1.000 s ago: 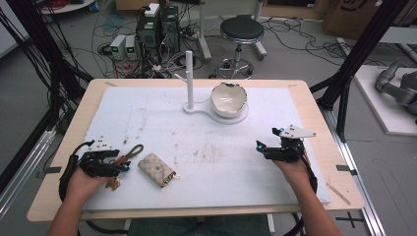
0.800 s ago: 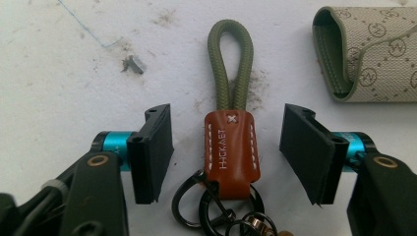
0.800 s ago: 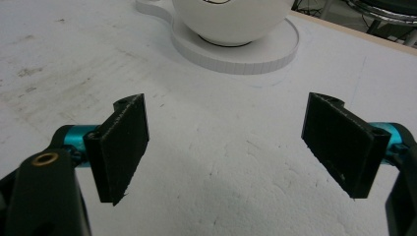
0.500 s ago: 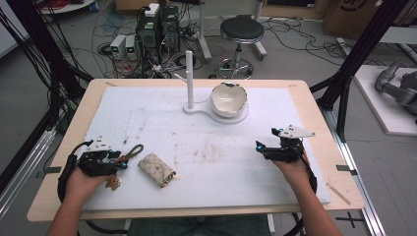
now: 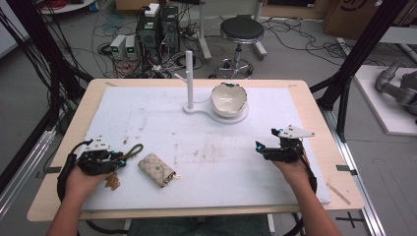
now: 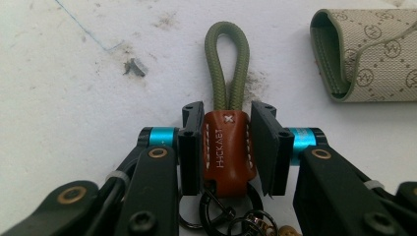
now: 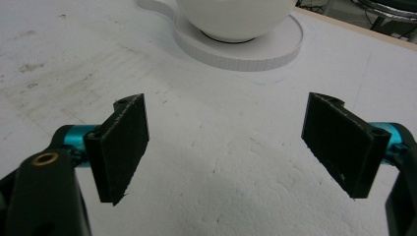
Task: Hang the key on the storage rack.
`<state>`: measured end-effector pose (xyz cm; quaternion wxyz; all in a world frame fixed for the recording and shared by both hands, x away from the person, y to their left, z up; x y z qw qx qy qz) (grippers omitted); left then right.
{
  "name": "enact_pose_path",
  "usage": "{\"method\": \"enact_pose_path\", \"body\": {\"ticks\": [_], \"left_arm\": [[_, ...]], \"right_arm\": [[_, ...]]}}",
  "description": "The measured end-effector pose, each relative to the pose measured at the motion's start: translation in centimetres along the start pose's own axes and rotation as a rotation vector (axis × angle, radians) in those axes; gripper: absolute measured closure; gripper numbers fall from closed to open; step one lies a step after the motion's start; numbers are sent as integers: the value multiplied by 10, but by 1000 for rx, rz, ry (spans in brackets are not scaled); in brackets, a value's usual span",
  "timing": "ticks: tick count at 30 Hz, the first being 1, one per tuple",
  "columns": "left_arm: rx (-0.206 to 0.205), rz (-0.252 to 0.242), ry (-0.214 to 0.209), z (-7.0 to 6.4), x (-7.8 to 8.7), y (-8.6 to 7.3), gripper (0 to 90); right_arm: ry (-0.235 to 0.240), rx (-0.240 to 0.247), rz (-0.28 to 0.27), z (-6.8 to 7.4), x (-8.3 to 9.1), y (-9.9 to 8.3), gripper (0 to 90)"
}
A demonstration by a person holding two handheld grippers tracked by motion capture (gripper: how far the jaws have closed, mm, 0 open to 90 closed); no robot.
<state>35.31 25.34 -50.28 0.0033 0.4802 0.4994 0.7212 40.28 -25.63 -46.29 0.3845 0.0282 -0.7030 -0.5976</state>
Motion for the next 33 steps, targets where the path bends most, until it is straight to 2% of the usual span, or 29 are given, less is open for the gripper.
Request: {"method": "enact_pose_path", "body": {"ticks": [6,10,12,16,21,25,33], "left_arm": [[-38,7,16,-1,1,5,693],[-52,-57,18,-3,10,19,696],[-56,-63,23,-3,12,21,696],[-59,-111,35,-4,18,36,700],[-57,-146,20,-10,19,59,703],[-82,-180,11,-13,23,86,705],[-104,-260,1,-16,30,138,705]], "right_arm": [[-2,0,1,0,0,0,183],[-3,-2,2,-1,1,0,183],[-4,-2,2,-1,2,-1,183],[-9,-8,-4,-1,3,-1,183],[-11,-13,-2,-1,4,-2,182],[-12,-10,-9,-2,5,-1,183],[-14,-19,-15,-3,6,-1,183]]}}
Point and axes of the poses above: each handheld gripper's, and its own axes: x roughly backward along the jaws, y roughly out of its top, z roughly to its left, the point moved 8 cm from there along -x, roughly forward along the jaws, and after that the axes turned 5 degrees about -x, right-handed, at the moved point
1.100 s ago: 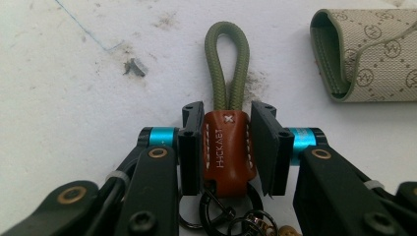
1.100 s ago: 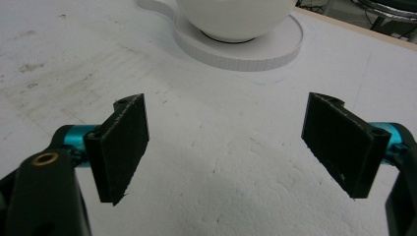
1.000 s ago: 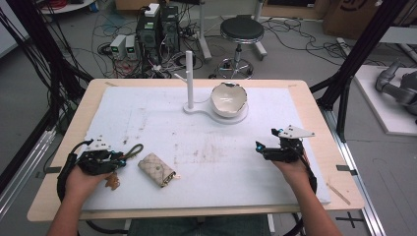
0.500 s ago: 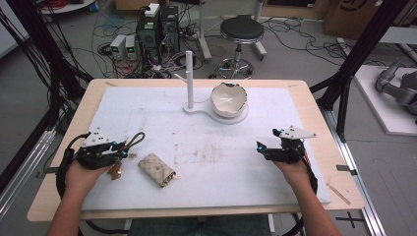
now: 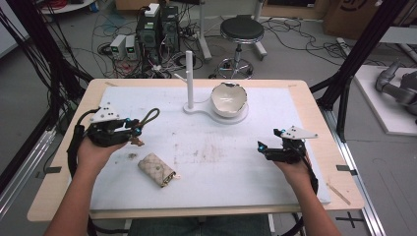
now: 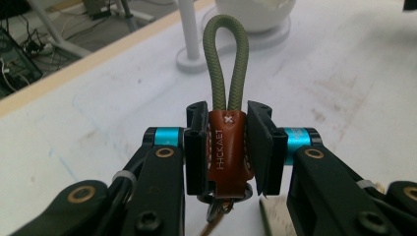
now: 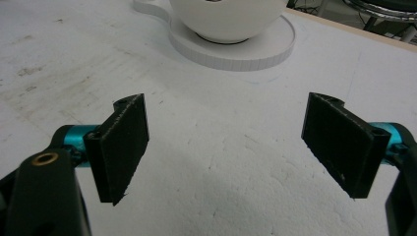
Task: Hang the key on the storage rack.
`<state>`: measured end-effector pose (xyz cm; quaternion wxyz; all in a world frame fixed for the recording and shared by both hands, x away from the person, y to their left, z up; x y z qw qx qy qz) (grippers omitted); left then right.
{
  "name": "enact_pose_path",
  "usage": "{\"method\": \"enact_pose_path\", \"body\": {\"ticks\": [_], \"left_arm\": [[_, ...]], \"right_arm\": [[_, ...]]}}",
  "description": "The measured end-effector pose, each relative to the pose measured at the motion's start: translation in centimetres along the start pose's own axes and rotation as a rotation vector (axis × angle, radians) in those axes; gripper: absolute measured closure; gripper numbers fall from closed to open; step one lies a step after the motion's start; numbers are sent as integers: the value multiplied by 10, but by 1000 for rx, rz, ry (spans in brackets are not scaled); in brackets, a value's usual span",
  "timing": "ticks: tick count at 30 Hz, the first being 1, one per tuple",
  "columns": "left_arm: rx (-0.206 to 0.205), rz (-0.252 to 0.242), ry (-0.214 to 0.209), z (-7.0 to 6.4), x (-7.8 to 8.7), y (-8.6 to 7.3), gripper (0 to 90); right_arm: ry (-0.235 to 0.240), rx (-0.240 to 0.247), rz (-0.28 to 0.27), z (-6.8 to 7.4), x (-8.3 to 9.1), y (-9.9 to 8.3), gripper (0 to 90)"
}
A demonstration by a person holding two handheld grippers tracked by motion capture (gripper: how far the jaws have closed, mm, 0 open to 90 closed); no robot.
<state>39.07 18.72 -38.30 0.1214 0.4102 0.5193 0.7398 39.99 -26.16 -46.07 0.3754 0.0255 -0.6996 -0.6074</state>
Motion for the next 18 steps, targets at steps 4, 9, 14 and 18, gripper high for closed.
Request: {"method": "enact_pose_path", "body": {"ticks": [4,9,14,18], "left_arm": [[-14,-32,-4,1,-2,24,704],[-18,-48,1,5,-9,47,704],[-12,-70,-19,7,-22,70,704],[-22,-65,-15,7,-34,86,704]], "right_arm": [[2,-4,1,0,0,0,182],[0,-3,2,0,0,0,182],[0,-1,7,1,0,-1,182],[-2,-3,7,0,0,-1,182]]}}
Point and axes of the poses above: each handheld gripper's, and its own axes: x roughly backward along the jaws, y roughly out of its top, z roughly to its left, the point moved 8 cm from there along -x, roughly forward along the jaws, and after that the axes turned 5 degrees about -x, right-handed, at the moved point
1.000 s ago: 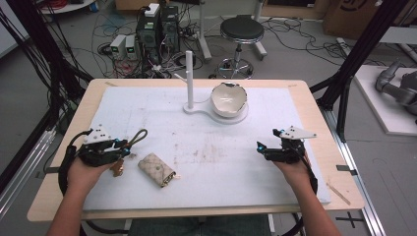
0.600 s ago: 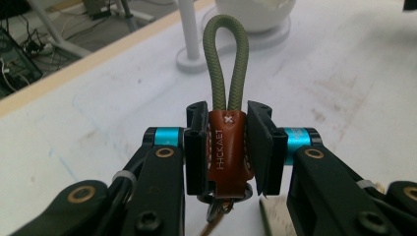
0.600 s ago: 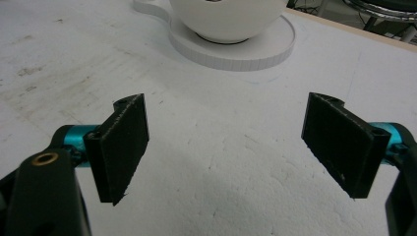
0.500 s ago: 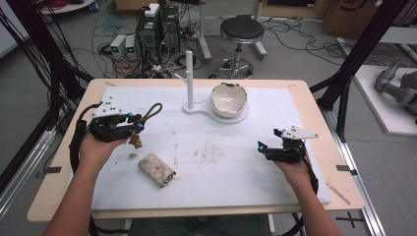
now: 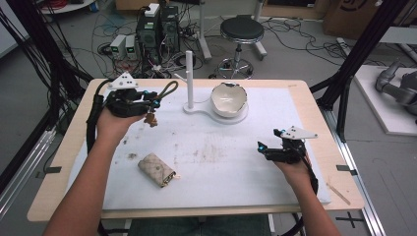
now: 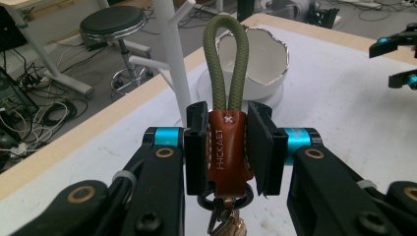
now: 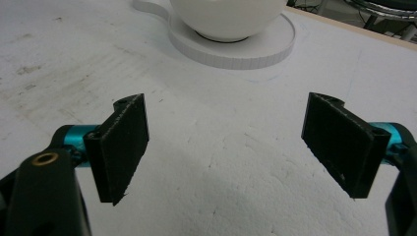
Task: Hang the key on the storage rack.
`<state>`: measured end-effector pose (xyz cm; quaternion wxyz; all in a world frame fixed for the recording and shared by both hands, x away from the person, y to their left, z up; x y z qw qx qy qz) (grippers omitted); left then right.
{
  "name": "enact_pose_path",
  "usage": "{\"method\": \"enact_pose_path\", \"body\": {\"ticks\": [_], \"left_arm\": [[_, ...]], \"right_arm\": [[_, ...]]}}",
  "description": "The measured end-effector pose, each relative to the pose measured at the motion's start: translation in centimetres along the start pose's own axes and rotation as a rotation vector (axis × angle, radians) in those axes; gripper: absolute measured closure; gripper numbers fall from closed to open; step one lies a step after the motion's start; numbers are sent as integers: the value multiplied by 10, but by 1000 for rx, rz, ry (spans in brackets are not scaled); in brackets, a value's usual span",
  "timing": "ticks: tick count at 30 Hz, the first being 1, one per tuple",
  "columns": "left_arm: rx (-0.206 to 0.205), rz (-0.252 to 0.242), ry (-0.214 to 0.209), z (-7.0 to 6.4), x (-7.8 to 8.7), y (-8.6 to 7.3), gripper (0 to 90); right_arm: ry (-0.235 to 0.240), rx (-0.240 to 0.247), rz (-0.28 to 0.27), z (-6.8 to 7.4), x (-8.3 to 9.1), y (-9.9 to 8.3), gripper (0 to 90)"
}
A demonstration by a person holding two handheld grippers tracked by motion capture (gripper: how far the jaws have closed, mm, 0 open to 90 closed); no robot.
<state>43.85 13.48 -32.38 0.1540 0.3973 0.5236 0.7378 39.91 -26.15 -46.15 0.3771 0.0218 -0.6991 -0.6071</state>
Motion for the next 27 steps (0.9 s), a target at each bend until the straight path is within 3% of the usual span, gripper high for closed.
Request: {"method": "enact_pose_path", "body": {"ticks": [11,27], "left_arm": [[-5,-4,20,10,-31,30,704],[20,45,38,23,-55,22,703]], "right_arm": [[-4,5,3,-1,1,-2,182],[-12,-3,8,-3,5,-5,183]]}}
Point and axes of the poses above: each handheld gripper's, and its own axes: x roughly backward along the jaws, y roughly out of its top, z roughly to its left, the point moved 8 cm from there along -x, roughly forward along the jaws, and after that the axes turned 5 degrees about -x, right-handed, at the moved point
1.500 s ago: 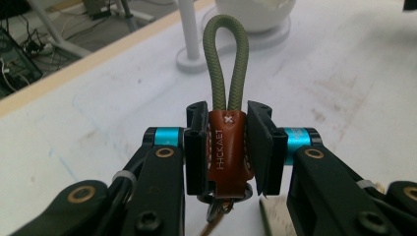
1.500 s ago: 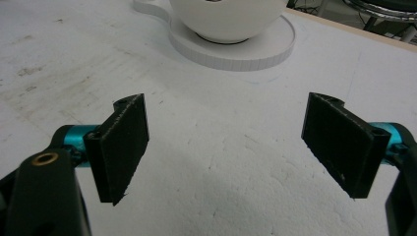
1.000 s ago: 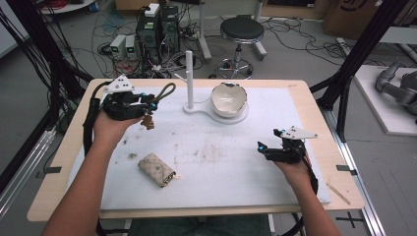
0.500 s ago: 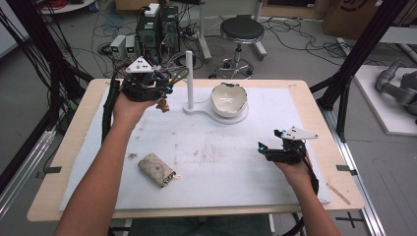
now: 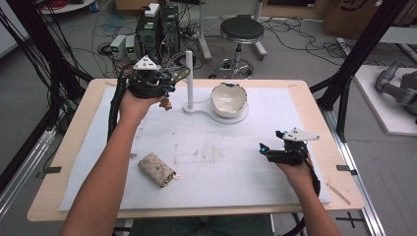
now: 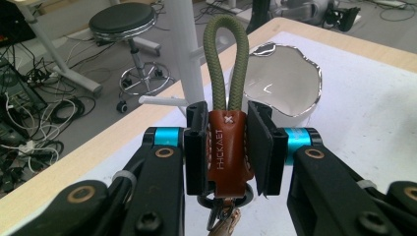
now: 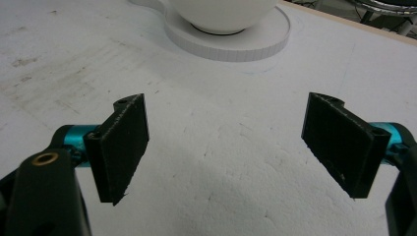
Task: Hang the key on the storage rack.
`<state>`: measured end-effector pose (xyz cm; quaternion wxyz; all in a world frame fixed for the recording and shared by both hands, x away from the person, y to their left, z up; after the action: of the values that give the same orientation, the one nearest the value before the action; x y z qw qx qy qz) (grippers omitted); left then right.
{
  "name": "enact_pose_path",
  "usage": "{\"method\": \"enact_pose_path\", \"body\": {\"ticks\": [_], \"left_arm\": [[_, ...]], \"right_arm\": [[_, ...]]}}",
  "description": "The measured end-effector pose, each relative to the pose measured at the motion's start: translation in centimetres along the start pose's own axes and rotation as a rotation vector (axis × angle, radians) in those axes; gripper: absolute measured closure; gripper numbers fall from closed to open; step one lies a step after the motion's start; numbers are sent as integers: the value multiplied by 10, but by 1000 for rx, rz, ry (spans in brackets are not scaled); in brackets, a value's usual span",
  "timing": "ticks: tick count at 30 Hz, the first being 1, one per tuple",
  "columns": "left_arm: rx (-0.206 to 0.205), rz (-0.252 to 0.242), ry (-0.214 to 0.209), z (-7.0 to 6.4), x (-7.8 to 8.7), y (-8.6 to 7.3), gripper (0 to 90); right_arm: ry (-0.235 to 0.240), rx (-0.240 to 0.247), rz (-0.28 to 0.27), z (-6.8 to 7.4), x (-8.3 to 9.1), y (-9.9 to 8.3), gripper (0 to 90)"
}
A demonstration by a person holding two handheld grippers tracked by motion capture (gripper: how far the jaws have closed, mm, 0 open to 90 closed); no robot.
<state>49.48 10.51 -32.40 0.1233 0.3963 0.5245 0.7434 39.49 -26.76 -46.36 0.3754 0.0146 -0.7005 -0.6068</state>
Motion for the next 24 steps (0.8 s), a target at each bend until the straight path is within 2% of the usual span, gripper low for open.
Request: {"method": "enact_pose_path", "body": {"ticks": [7,11,14,17,19,24], "left_arm": [[4,30,11,3,-13,-5,701],[0,37,35,4,-19,-6,671],[-18,48,58,4,-20,-7,557],[-3,41,67,5,-18,-10,494],[19,39,59,4,-18,-13,450],[35,23,32,0,-13,-22,364]], "right_arm": [[-3,2,9,-1,1,-2,182],[-4,1,10,-1,0,-2,182],[-2,3,9,-1,0,-2,182],[0,2,9,-1,0,-2,183],[1,5,13,-1,0,-2,182],[0,4,7,-2,1,-2,182]]}}
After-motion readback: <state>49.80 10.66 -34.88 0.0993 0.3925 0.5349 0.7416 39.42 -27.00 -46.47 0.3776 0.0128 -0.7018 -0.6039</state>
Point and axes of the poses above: each handheld gripper's, and its own axes: x roughly backward along the jaws, y roughly out of its top, z roughly to its left, the point moved 8 cm from there along -x, roughly forward along the jaws, and after that the axes turned 5 degrees about -x, right-handed, at the moved point
